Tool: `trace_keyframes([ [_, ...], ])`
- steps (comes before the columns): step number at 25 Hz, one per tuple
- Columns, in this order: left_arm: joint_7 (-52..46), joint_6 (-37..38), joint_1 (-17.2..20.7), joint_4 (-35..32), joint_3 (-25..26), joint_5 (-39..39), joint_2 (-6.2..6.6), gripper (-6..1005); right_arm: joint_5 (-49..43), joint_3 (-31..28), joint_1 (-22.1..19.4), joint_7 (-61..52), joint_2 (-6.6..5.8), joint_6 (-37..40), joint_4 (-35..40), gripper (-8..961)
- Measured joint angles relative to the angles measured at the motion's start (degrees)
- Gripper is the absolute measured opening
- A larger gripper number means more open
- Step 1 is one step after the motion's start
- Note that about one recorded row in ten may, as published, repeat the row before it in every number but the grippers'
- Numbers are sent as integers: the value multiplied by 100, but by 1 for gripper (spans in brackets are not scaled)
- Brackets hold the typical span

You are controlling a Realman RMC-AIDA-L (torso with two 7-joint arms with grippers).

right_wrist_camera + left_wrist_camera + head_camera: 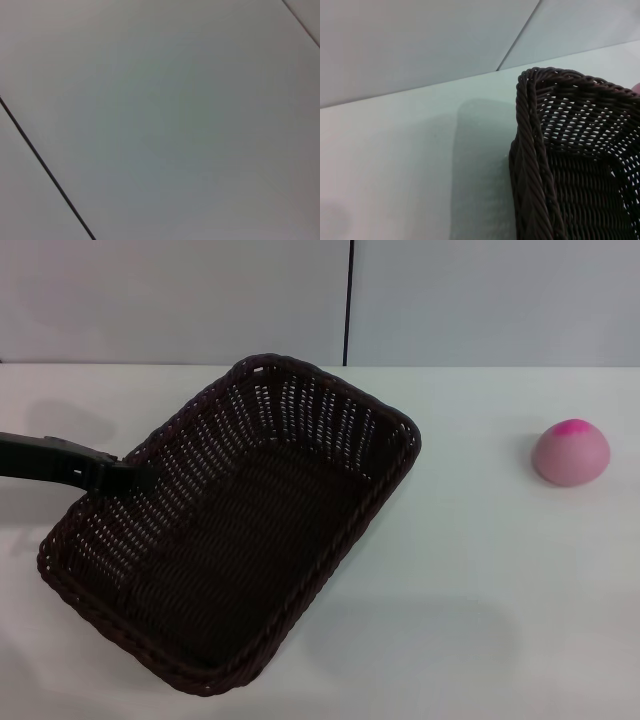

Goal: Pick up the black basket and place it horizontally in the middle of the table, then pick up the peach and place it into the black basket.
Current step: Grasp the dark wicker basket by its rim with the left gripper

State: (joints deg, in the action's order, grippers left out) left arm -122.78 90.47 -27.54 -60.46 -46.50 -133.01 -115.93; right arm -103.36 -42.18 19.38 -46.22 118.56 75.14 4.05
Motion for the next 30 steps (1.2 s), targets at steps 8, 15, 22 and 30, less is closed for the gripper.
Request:
trace_keyframes([
  [8,16,3,-5,9,-2,-19,-24,207,0,0,-13,-1,9,1,-16,482],
  [15,270,42,12,9,13,78,-34,204,0,0,-17,-1,9,1,-27,483],
  [22,835,64,19,9,11,220,-136,202,0,-5,-24,-1,9,-39,-34,483],
  [30,1474,43,-30,130,9,1232,-125,203,0,-9,-22,-9,10,-113,-45,483],
])
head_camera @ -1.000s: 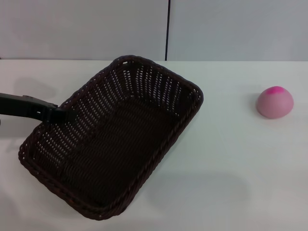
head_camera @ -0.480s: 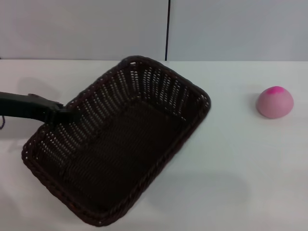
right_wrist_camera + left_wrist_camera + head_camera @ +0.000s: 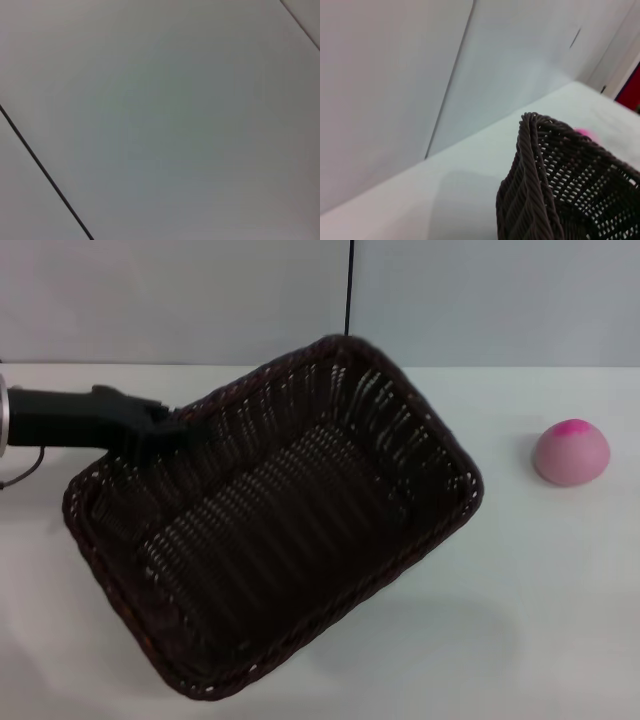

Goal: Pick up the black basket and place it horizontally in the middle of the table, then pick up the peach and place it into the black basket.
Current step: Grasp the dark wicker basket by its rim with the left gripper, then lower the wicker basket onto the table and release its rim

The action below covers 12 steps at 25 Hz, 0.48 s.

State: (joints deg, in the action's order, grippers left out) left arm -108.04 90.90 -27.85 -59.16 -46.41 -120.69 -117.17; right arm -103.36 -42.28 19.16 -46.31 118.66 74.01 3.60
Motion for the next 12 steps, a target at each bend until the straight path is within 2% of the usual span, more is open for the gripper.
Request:
trace_keyframes([
  [12,354,49,-141,204,0,550,16,203,215,0,2,-1,0,-113,2,484],
])
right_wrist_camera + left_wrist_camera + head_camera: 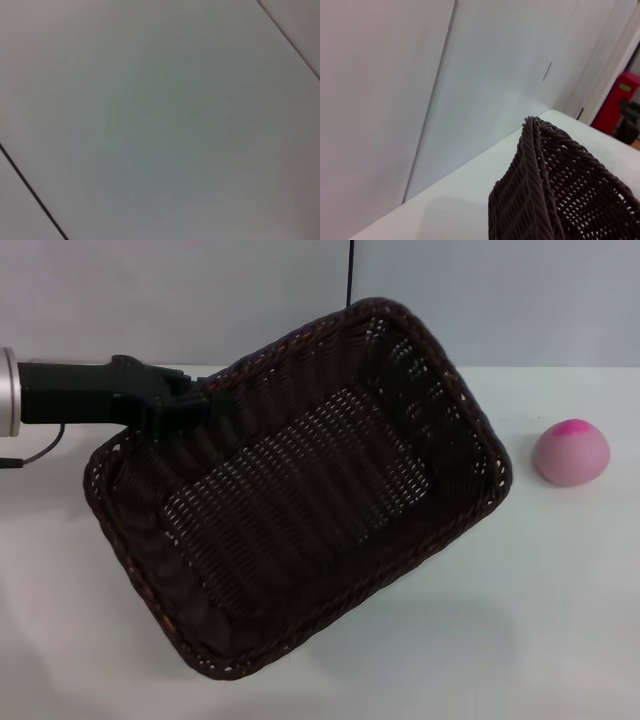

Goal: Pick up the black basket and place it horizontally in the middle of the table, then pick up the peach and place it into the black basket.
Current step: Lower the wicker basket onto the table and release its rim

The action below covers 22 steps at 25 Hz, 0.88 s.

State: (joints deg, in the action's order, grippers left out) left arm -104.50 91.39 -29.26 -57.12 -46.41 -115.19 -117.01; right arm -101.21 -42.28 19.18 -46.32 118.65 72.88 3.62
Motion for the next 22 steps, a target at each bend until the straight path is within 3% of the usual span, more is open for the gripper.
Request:
trace_keyframes([
  [4,30,14,-14,47,0,62,4,203,3,0,37,0,0,-64,-2,484],
  [6,172,78,-161,405,0,297,83,203,5,0,50,0,-2,-77,-2,484],
  [10,252,93,-287,586,-7,321,116,202,5,0,93,0,-7,-164,3,484],
  [22,592,304,-804,824,-72,215,122,198,5,1,179,42,-8,-360,5,484],
])
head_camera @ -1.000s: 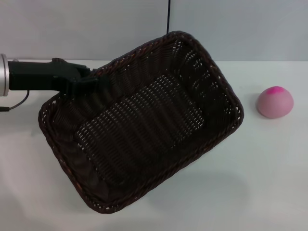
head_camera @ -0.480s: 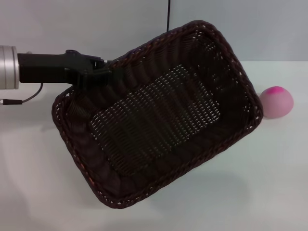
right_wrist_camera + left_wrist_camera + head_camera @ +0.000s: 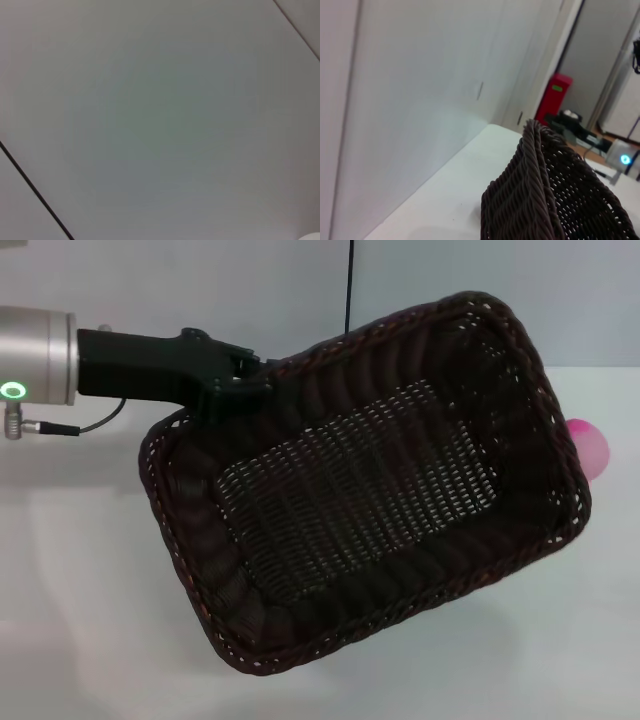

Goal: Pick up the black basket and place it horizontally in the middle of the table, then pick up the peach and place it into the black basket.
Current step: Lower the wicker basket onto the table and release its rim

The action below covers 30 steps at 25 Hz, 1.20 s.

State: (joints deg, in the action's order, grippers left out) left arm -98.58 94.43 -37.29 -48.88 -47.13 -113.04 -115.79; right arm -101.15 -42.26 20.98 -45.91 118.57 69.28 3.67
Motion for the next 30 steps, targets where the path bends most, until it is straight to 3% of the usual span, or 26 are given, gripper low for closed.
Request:
trace_keyframes([
  [6,365,11,-220,-12,-57,-227,2,196,-34,57,4,7,15,-2,-16,485],
  [12,638,107,-494,-30,-64,-332,146,194,-41,69,-12,-11,21,-3,-21,485],
  [17,901,193,-733,-34,-69,-695,167,193,-45,70,-66,-25,26,-3,-60,485],
  [23,1142,418,-1043,-37,-68,-1356,90,191,-45,72,-118,-32,29,-2,-99,485],
  [30,1277,419,-1239,-33,-67,-1563,-9,189,-45,78,-138,-36,34,-3,-154,486],
])
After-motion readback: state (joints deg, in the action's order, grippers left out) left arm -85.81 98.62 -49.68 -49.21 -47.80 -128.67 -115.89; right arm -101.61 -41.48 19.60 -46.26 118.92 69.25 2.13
